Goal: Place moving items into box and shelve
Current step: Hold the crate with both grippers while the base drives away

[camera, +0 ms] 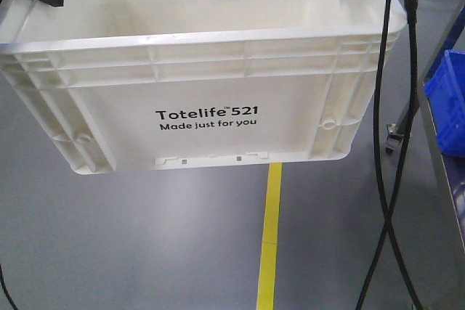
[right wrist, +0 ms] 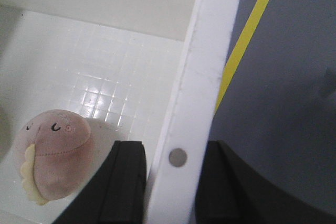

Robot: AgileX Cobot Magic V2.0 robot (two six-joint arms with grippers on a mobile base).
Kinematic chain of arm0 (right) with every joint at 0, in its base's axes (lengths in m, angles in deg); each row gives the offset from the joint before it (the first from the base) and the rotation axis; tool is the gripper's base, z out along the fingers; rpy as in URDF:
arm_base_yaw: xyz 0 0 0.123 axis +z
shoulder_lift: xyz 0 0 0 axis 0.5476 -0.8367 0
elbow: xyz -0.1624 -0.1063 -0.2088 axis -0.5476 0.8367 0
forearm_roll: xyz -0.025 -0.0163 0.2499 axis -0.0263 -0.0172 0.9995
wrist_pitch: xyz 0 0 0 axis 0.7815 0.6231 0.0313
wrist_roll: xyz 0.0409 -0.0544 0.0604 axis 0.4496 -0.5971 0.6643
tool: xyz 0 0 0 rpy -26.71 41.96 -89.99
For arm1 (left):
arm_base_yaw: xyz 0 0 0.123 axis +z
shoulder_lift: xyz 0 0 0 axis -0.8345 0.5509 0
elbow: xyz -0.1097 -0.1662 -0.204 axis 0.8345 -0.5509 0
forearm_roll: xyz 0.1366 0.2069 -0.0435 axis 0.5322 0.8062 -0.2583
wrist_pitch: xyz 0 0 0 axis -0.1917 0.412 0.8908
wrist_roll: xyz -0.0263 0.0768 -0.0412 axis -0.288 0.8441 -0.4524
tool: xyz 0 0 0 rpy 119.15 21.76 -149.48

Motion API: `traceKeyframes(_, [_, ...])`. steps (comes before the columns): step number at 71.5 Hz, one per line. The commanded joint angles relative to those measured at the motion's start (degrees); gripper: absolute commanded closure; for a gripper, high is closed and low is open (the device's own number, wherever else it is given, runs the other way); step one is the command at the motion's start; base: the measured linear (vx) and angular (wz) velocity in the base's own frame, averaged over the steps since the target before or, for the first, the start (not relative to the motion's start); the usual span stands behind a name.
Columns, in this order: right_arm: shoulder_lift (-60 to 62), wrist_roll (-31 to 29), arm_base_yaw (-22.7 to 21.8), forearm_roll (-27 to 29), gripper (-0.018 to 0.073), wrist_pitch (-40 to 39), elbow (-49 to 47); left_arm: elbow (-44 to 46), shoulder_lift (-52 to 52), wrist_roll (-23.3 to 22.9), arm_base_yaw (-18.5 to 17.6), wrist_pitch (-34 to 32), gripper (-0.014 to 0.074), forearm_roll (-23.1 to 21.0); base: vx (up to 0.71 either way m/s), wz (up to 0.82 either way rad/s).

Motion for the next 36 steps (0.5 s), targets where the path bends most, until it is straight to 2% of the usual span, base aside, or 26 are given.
traceKeyframes(1, [3.93, -2.03, 1.41, 9.38, 0.0570, -4.30, -2.54, 2.74, -2.93, 0.54, -1.45, -7.12, 0.0613, -12.21, 0.50, -0.10])
traceKeyframes(36, [3.93, -2.03, 1.41, 9.38, 0.0570, -4.30, -2.54, 2.74, -2.93, 0.54, -1.45, -7.12, 0.0613, -12.21, 0.51, -0.09])
